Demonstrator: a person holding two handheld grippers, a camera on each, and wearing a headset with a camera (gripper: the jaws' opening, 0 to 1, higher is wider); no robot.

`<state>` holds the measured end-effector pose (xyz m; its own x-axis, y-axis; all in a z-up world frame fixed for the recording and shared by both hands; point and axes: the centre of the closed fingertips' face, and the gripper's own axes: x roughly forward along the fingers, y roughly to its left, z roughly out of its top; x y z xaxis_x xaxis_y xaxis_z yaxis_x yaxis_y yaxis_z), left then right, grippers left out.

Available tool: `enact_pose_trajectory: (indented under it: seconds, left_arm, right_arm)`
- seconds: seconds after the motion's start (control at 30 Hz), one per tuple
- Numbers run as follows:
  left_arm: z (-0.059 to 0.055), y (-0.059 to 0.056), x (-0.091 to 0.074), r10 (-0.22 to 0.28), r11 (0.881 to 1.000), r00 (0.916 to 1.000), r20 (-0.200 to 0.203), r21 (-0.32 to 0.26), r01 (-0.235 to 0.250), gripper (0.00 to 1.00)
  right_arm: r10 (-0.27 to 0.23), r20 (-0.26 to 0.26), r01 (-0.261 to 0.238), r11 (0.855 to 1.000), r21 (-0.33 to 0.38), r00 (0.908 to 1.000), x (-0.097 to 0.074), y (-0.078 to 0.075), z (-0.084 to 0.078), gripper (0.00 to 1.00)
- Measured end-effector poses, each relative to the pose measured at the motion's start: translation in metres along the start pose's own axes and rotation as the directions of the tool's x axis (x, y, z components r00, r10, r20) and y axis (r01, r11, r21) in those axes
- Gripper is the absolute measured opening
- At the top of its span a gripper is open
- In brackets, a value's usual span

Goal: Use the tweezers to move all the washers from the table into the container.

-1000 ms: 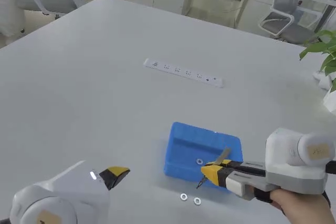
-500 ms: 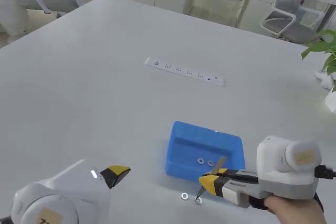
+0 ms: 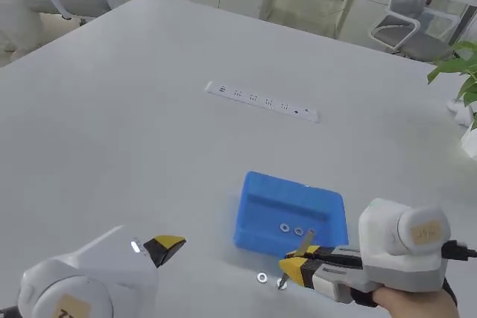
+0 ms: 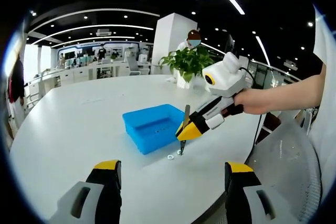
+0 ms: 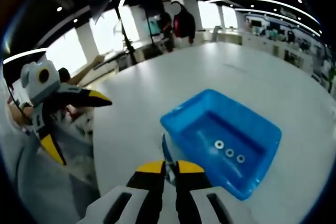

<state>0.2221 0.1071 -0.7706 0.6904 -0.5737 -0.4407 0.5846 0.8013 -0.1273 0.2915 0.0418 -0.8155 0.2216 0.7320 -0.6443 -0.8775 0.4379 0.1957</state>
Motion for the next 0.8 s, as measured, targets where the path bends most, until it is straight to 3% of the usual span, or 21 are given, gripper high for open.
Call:
enact_pose_trajectory:
  seconds: [0.27, 0.47, 0.57, 0.8]
  left_arm:
    - [-0.001, -0.001, 0.000, -0.002, 1.000, 1.0000, -0.005, 0.005, 0.002, 0.81]
    - [-0.001, -0.001, 0.000, -0.002, 1.000, 1.0000, 0.000, 0.001, 0.002, 0.81]
    - [0.000, -0.001, 0.000, 0.000, 1.000, 1.0000, 0.003, -0.005, 0.000, 0.81]
    - [0.000, -0.001, 0.000, -0.003, 1.000, 1.0000, 0.002, -0.001, 0.003, 0.81]
  right_arm:
    - [-0.003, -0.007, 0.002, 0.995, -0.095, 1.0000, 0.000, 0.007, -0.004, 0.04]
    - [-0.033, 0.027, 0.034, 0.998, -0.051, 0.9991, -0.001, 0.001, -0.002, 0.03]
    - [-0.029, 0.048, 0.028, 0.999, 0.015, 0.9984, -0.003, 0.001, -0.002, 0.03]
    - [-0.025, 0.076, 0.022, 0.999, 0.042, 0.9968, -0.010, 0.002, 0.007, 0.03]
